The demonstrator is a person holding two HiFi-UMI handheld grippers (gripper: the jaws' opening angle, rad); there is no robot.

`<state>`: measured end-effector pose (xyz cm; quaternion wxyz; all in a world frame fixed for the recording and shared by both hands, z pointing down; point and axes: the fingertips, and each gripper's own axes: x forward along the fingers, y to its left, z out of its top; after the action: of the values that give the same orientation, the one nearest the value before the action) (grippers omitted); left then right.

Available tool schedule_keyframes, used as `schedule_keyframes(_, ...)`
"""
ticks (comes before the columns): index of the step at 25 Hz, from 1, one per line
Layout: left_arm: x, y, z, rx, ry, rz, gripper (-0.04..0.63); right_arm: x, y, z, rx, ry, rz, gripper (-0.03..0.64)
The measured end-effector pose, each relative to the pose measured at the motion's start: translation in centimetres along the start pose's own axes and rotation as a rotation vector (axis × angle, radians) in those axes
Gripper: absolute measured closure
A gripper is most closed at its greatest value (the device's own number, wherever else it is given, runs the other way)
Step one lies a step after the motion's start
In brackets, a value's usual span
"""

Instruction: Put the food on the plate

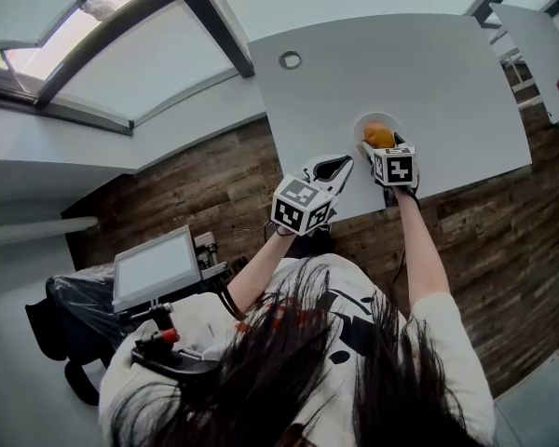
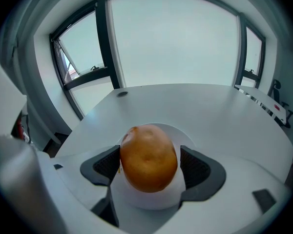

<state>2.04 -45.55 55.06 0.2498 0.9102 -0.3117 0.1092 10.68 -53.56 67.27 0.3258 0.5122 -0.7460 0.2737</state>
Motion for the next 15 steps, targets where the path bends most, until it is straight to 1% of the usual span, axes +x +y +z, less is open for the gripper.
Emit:
schedule_keyframes(9, -0.2, -1.8, -0.3, 0.018, -0.003, 0.001, 0.589, -3.2, 0.5, -0.2, 0.055, -0.079, 0.025, 0.249)
schedule_keyframes(15, -0.7, -4.0, -1.0, 0.036, -0.007, 0.001, 0.589, -7.3, 1.0, -0.1, 0.108, -0.197, 0.05, 0.249)
